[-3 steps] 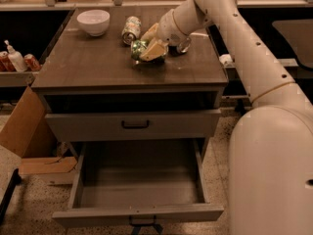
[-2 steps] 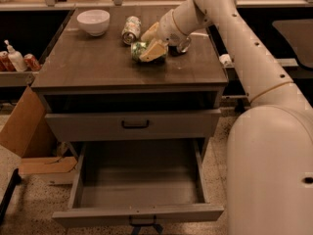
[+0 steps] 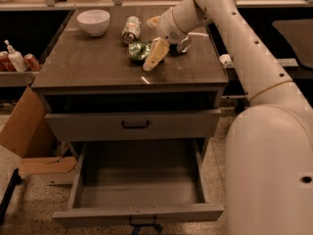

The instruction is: Pick green can from middle drawer and place on counter

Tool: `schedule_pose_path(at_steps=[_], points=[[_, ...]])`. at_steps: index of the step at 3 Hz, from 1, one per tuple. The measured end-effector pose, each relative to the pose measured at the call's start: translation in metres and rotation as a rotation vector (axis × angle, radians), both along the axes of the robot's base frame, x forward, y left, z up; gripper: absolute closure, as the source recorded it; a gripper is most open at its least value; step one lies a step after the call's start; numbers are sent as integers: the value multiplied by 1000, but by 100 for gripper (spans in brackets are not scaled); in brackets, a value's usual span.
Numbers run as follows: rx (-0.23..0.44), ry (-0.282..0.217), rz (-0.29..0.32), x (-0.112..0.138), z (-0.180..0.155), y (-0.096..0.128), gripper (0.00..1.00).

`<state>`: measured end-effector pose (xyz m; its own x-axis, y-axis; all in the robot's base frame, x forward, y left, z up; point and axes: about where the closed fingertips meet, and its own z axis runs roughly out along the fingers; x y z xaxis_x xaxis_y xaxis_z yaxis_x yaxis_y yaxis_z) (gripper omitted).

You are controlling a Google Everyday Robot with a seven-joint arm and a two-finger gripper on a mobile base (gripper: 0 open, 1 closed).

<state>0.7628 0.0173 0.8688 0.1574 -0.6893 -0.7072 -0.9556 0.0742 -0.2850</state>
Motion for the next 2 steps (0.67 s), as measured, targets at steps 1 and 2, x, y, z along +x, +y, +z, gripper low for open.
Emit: schedule_pose_path(at_steps=[1,2], points=[[-2,6,-16,-3,0,-4,0],[-1,-12,-35,-7,2,-12,0]])
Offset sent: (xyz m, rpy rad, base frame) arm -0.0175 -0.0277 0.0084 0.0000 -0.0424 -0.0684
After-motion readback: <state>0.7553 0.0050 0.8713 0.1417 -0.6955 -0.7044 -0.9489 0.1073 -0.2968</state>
